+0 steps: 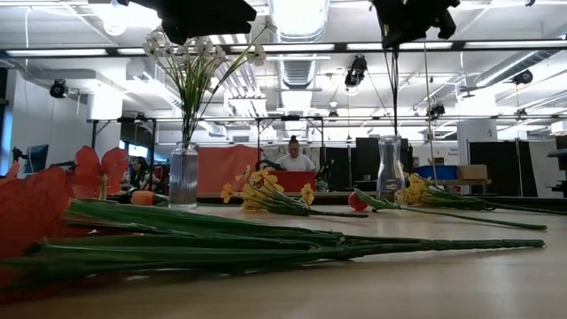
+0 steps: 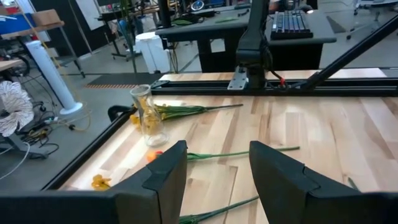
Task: Sort flowers into vase by color
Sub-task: Put the top red flowers into the right transparent flower vase
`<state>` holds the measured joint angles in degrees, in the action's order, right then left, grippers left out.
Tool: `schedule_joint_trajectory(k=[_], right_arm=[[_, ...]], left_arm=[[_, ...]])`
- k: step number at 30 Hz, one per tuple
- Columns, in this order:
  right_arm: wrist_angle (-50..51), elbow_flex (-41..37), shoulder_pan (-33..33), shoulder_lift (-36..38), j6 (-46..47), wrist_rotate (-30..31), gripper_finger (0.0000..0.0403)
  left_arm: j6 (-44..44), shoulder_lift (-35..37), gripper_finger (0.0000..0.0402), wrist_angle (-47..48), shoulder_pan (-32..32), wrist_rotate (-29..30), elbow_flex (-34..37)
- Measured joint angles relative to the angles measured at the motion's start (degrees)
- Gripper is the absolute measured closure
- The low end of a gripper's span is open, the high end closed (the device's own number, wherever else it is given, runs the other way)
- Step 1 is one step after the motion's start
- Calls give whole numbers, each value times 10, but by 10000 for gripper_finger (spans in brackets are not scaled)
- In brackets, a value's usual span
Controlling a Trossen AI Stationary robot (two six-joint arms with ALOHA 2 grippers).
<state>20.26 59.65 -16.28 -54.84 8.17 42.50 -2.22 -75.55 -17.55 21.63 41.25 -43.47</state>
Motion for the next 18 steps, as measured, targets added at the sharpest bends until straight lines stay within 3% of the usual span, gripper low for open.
schedule_joint_trajectory(k=[8, 18], right_arm=[[2, 23, 0, -1, 1, -50, 390], [5, -4, 0, -1, 15, -50, 390]], left_arm=[[0, 0, 242, 1, 0, 3, 0], [0, 0, 242, 2, 0, 4, 0]])
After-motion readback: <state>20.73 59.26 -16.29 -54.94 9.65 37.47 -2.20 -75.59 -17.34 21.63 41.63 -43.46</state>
